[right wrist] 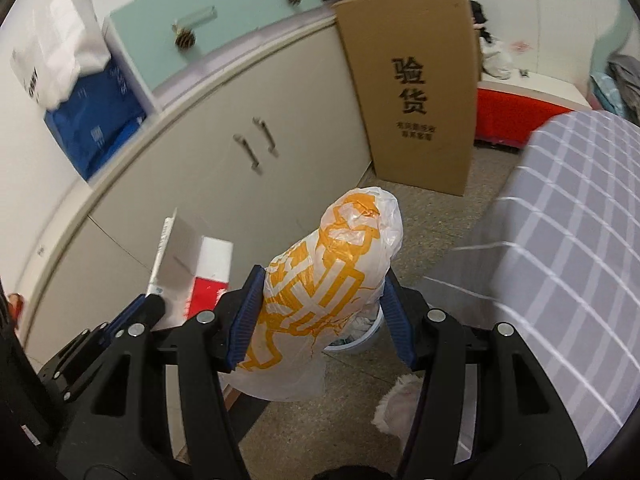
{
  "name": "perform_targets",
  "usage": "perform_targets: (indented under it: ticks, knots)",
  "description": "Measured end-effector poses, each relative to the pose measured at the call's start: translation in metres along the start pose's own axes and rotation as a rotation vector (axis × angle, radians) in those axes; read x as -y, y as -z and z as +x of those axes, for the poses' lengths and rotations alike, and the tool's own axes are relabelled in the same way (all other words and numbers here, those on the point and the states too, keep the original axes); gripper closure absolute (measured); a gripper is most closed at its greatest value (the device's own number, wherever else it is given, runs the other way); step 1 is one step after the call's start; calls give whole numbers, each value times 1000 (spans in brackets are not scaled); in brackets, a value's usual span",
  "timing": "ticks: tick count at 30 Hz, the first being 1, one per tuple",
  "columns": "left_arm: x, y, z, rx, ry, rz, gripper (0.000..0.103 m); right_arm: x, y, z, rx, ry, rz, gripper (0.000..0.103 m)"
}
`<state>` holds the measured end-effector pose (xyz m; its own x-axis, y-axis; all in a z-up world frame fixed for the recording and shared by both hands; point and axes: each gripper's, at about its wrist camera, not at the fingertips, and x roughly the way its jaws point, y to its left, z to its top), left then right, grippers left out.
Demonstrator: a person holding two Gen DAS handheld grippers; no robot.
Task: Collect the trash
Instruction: 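Carry the box and orange-printed bag over the bin and open both tools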
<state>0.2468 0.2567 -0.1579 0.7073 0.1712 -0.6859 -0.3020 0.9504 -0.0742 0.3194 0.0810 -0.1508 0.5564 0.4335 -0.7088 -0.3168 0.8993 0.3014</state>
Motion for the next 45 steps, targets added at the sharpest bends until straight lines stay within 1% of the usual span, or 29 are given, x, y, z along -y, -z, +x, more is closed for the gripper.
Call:
perform_targets:
  ticks: [6,9,10,11,13,15,16,17,18,19,21,23,25,28,31,35,38,45]
  knots:
    - [-39,-1,36,-43,-66,-42,94,-24,-4,53,-27,1,-40,47]
    - [-54,-2,51,-61,-86,-58,94,-30,-8,76,-11,-3,-49,46]
    - [-59,-4,57,-67,-94,-65,94,-30,-10,83,-2,-19,-41,42]
    - [-62,-5,61,-71,-99,-69,94,-30,-13,90,21,-49,-22,36]
    - [-68,-7,69,-78,-106,-79,94,-30,-18,104,54,-44,-10,24]
    - [-69,-9,76,-85,-116,-79,94,-29,-21,119,57,-47,-7,21]
    - [-68,-9,77,-88,-115,-76,94,-29,-21,123,51,-35,-6,17]
    - [-68,-10,80,-91,-112,-73,94,-27,-20,128,33,-18,-4,16]
    - [-67,-10,81,-92,-113,-70,94,-25,-18,129,24,-22,3,16]
    - [-65,-9,83,-94,-113,-64,94,-23,-16,129,20,-29,7,16]
    - [-61,-8,84,-98,-107,-61,94,-21,-11,125,14,-14,-1,16]
    - [-58,-8,86,-100,-99,-60,94,-19,-6,116,25,-11,-5,15]
    - [-55,-8,86,-99,-96,-56,94,-20,-2,109,37,18,-14,15]
    - [-49,-8,82,-95,-85,-48,94,-21,2,93,60,20,-16,14]
    - [-41,-10,79,-89,-76,-32,94,-21,3,79,85,22,-17,13]
    - [-30,-11,75,-85,-66,-17,94,-20,4,59,125,48,-23,12]
    - [-23,-11,73,-87,-56,-6,94,-17,4,48,145,88,-34,12]
    - [-4,-13,77,-104,-28,18,94,1,-1,35,152,134,2,12]
